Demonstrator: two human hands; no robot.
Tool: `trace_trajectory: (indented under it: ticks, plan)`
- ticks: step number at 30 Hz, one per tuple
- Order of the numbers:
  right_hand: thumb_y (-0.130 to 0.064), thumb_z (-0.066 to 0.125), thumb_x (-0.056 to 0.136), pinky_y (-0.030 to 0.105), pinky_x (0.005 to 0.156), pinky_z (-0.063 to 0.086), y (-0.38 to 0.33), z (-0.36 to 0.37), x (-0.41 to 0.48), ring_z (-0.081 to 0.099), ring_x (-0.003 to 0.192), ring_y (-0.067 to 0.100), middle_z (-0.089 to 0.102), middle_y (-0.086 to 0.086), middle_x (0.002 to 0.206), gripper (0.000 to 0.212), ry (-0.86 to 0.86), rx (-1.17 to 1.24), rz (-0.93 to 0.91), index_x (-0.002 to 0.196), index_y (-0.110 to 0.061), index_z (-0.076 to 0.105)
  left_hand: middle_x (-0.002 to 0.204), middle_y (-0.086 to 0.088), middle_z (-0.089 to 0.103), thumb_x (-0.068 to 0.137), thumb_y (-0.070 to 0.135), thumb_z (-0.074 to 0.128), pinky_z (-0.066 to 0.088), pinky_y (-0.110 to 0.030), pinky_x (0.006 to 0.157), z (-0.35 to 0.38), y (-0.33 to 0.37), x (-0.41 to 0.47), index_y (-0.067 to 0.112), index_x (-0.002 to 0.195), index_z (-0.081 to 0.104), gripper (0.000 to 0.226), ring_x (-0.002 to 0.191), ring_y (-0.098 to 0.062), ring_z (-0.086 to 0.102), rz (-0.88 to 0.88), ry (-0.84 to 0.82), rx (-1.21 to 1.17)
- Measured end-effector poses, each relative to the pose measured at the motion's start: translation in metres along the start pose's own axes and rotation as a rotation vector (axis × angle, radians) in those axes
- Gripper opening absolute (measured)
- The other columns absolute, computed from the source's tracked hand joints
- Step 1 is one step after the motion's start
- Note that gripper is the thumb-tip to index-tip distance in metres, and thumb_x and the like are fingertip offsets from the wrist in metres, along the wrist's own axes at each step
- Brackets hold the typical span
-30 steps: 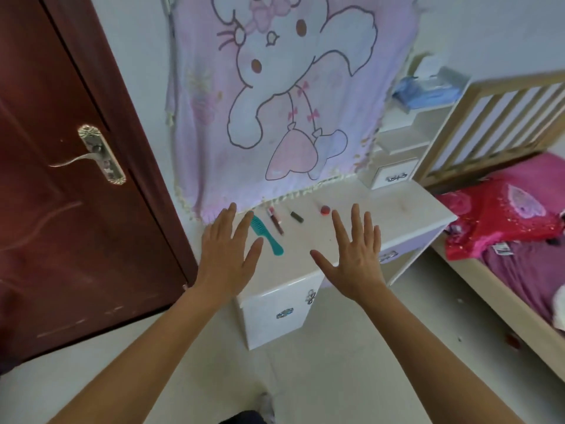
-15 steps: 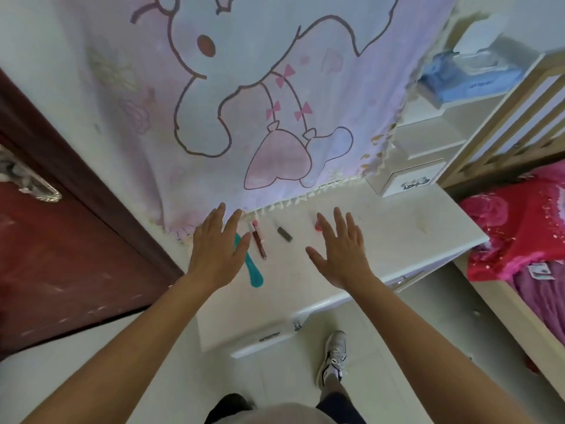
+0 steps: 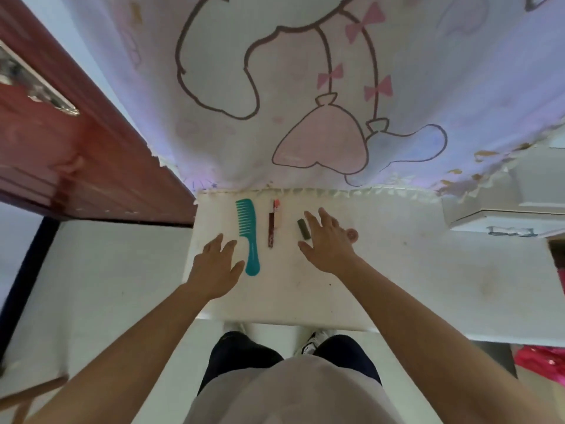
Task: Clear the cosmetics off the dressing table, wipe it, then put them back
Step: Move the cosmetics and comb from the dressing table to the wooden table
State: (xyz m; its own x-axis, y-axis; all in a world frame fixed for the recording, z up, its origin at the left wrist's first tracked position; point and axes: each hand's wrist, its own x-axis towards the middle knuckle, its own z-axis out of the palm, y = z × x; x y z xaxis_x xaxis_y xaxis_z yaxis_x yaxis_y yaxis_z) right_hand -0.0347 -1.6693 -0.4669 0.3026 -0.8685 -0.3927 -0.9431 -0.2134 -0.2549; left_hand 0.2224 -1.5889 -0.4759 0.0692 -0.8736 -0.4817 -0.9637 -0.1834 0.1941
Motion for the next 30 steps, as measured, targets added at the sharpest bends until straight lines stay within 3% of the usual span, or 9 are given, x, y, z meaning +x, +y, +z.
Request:
trace_trajectory:
  ticks: [4, 7, 11, 15, 20, 22, 26, 30]
  plan:
    - [-0.046, 0.049, 0.098, 0.048, 0.105, 0.04, -0.019, 0.003, 0.029, 0.035, 0.136, 0.035, 0.022, 0.015, 0.156, 0.075, -0.005, 0.085, -0.007, 0.157, -0.02, 0.01, 0.162, -0.011, 0.014, 0.098, 0.049, 0.043, 0.028, -0.046, 0.112, 0.009, -0.006, 0.019, 0.019, 0.153, 0.025, 0.065, 0.146, -0.029, 0.02, -0.015, -0.055, -0.037]
    - [-0.044, 0.05, 0.099, 0.044, 0.091, 0.048, -0.035, 0.006, 0.054, 0.049, 0.122, 0.032, 0.033, 0.014, 0.145, 0.074, 0.003, 0.134, 0.012, 0.157, -0.024, 0.009, 0.161, -0.011, 0.019, 0.097, 0.05, 0.045, 0.032, -0.046, 0.11, 0.012, -0.011, 0.043, 0.019, 0.151, 0.028, 0.064, 0.144, -0.03, 0.024, 0.006, -0.048, -0.049]
    - [-0.047, 0.049, 0.098, 0.039, 0.079, 0.047, -0.058, 0.019, 0.09, 0.057, 0.109, 0.035, 0.038, 0.014, 0.134, 0.072, 0.014, 0.144, 0.059, 0.156, -0.027, 0.011, 0.143, -0.011, 0.04, 0.091, 0.06, 0.049, 0.041, -0.043, 0.096, 0.019, -0.009, 0.071, 0.016, 0.14, 0.039, 0.067, 0.124, -0.029, 0.043, 0.022, 0.053, -0.068]
    - [-0.053, 0.047, 0.096, 0.045, 0.078, 0.053, -0.073, 0.039, 0.11, 0.058, 0.094, 0.036, 0.037, 0.015, 0.126, 0.079, -0.037, 0.094, 0.106, 0.156, -0.028, 0.001, 0.124, -0.009, 0.044, 0.075, 0.072, 0.059, 0.043, -0.039, 0.085, 0.029, -0.005, 0.081, 0.017, 0.135, 0.041, 0.083, 0.108, -0.026, 0.045, -0.017, 0.052, -0.002]
    - [-0.028, 0.047, 0.1, 0.037, 0.064, 0.041, -0.084, 0.061, 0.101, 0.058, 0.077, 0.032, 0.038, 0.014, 0.121, 0.056, -0.072, 0.118, 0.131, 0.15, -0.024, 0.022, 0.113, -0.014, 0.047, 0.082, 0.034, 0.061, 0.043, -0.039, 0.068, 0.024, -0.024, 0.078, 0.012, 0.137, 0.035, 0.064, 0.099, -0.031, 0.051, -0.032, 0.006, -0.038]
    - [-0.018, 0.046, 0.097, 0.037, 0.064, 0.043, -0.089, 0.067, 0.091, 0.059, 0.083, 0.035, 0.041, 0.015, 0.119, 0.049, -0.092, 0.136, 0.128, 0.144, -0.021, 0.031, 0.113, -0.015, 0.049, 0.085, 0.023, 0.057, 0.042, -0.039, 0.067, 0.019, -0.044, 0.076, 0.01, 0.14, 0.033, 0.062, 0.098, -0.032, 0.052, -0.035, -0.009, -0.002]
    - [-0.016, 0.048, 0.096, 0.036, 0.065, 0.04, -0.09, 0.075, 0.074, 0.055, 0.092, 0.033, 0.045, 0.014, 0.117, 0.046, -0.111, 0.056, 0.05, 0.139, -0.014, 0.035, 0.11, -0.016, 0.053, 0.082, 0.018, 0.059, 0.04, -0.038, 0.065, 0.015, -0.075, 0.071, 0.006, 0.135, 0.035, 0.059, 0.094, -0.032, 0.054, -0.064, -0.025, 0.05]
    - [-0.021, 0.047, 0.097, 0.036, 0.063, 0.039, -0.086, 0.076, 0.068, 0.053, 0.079, 0.032, 0.046, 0.014, 0.114, 0.042, -0.157, 0.057, 0.089, 0.136, -0.013, 0.034, 0.111, -0.016, 0.052, 0.085, 0.021, 0.058, 0.044, -0.039, 0.069, 0.015, -0.079, 0.07, 0.005, 0.133, 0.033, 0.057, 0.096, -0.031, 0.054, -0.053, -0.055, 0.084]
